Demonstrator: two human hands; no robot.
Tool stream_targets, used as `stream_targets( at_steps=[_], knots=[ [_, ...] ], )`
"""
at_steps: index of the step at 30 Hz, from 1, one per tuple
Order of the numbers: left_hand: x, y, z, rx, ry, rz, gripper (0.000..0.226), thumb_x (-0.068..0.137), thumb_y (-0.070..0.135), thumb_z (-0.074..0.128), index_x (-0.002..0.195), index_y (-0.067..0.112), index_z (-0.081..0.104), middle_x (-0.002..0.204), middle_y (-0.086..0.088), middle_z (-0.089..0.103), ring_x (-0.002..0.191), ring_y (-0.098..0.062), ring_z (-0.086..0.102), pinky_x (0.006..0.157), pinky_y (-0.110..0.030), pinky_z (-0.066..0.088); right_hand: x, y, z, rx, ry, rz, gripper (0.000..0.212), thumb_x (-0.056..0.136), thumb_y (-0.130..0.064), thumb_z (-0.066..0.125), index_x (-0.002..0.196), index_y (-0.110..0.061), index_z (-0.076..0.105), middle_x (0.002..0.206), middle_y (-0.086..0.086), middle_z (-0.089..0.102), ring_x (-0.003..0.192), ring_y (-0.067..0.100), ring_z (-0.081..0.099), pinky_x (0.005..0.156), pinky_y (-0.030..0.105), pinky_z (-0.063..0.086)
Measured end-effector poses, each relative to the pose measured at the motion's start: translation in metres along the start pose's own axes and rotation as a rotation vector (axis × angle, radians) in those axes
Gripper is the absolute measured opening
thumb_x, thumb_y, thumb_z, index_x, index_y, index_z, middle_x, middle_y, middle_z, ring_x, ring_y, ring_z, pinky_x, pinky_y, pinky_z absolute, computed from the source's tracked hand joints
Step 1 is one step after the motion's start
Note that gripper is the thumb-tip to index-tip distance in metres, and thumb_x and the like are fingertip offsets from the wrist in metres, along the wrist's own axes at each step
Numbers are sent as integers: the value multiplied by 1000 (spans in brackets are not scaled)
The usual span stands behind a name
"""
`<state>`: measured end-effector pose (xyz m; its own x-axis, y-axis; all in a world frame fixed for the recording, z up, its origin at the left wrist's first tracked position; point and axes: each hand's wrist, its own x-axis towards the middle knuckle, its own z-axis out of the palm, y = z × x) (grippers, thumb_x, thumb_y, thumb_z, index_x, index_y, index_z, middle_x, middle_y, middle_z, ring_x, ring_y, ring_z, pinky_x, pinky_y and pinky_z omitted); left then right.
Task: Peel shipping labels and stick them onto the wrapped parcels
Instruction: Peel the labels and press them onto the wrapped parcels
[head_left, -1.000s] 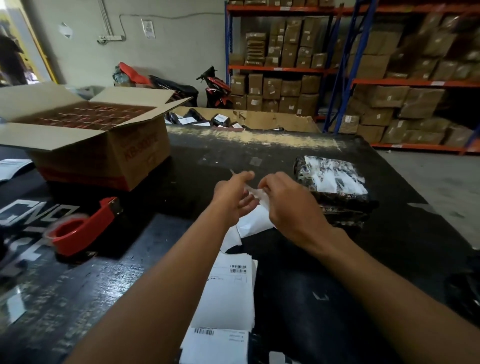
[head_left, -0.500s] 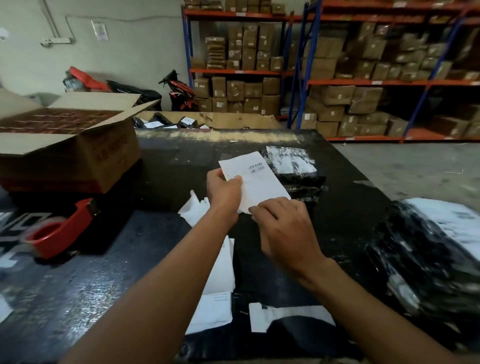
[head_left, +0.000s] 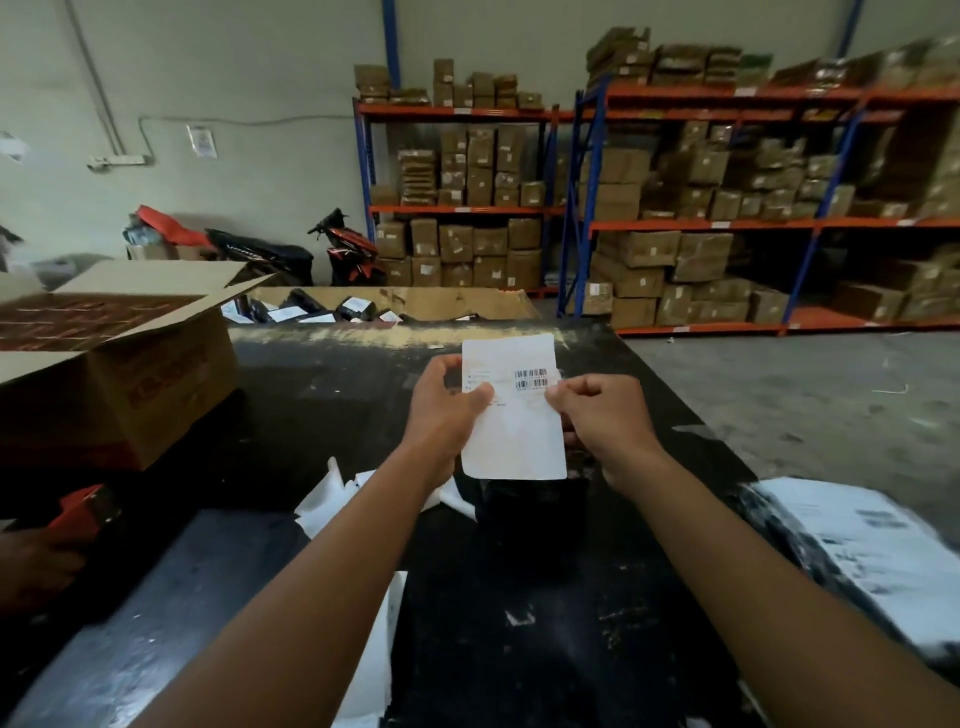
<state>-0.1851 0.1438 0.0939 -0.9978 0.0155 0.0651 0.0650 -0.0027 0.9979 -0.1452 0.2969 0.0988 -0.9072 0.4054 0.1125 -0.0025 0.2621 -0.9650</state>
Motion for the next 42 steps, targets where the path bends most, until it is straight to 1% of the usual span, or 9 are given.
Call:
stream_targets(
  at_steps=[12, 17, 21, 23, 26, 33, 36, 37, 42],
  knots=[
    [68, 11, 30, 26, 119, -158, 6, 89, 5, 67, 95, 2, 67, 94, -10, 73, 81, -20, 72, 73, -33, 62, 92, -1, -7, 87, 6, 112, 11, 91, -11, 68, 81, -7, 69, 88, 3, 74, 75, 16, 70, 52, 23, 51],
    [89, 12, 31, 104, 126, -193, 4, 89, 1, 67, 92, 3, 67, 92, -11, 73, 75, -18, 71, 52, -24, 57, 118, 2, -2, 36, -9, 167, 7, 89, -8, 68, 83, -4, 70, 89, 8, 75, 67, 16, 68, 40, 18, 42],
    [111, 9, 30, 209, 176, -169, 23, 79, 5, 78, 100, 2, 67, 90, -14, 73, 69, -20, 73, 64, -32, 62, 135, 6, -1, -43, -2, 164, 7, 84, -4, 73, 89, 0, 71, 91, 13, 75, 74, 21, 70, 61, 30, 57],
    [117, 9, 30, 245, 205, -166, 35, 75, 7, 82, 105, 2, 65, 87, -15, 73, 64, -20, 72, 69, -37, 63, 140, 9, 1, -38, 1, 182, 30, 80, -5, 78, 106, -5, 64, 98, 14, 73, 80, 24, 72, 75, 38, 61],
    [121, 6, 30, 282, 209, -188, 39, 74, 6, 83, 104, -3, 61, 84, -18, 72, 53, -18, 68, 69, -38, 62, 146, 17, 4, -31, 3, 219, 59, 74, -7, 83, 121, -15, 49, 108, 14, 67, 86, 28, 71, 79, 45, 60],
    [120, -9, 29, 296, 239, -208, 59, 71, 7, 86, 121, -3, 56, 81, -18, 71, 58, -21, 71, 68, -41, 62, 142, 23, 15, -168, 64, 204, 56, 75, -12, 83, 111, -20, 41, 113, 9, 59, 95, 28, 67, 80, 42, 59],
    [120, -14, 29, 326, 265, -171, 30, 71, 7, 86, 79, 6, 57, 82, -19, 71, 69, -27, 73, 72, -45, 62, 143, 24, 17, -239, 63, 178, 56, 76, -14, 82, 116, -17, 44, 116, 11, 58, 99, 28, 65, 80, 40, 57],
    [121, -14, 29, 342, 275, -170, 38, 71, 7, 86, 66, 11, 48, 82, -19, 70, 71, -28, 73, 73, -46, 61, 142, 24, 17, -258, 64, 168, 56, 76, -14, 83, 117, -16, 44, 117, 11, 58, 100, 29, 65, 80, 39, 56],
    [124, -15, 29, 415, 263, -150, 47, 73, 6, 84, 60, 15, 40, 72, -13, 66, 76, -29, 73, 72, -49, 61, 143, 23, 17, -296, 41, 158, 53, 80, -15, 80, 120, -13, 45, 124, 9, 55, 103, 22, 56, 74, 32, 44]
  ],
)
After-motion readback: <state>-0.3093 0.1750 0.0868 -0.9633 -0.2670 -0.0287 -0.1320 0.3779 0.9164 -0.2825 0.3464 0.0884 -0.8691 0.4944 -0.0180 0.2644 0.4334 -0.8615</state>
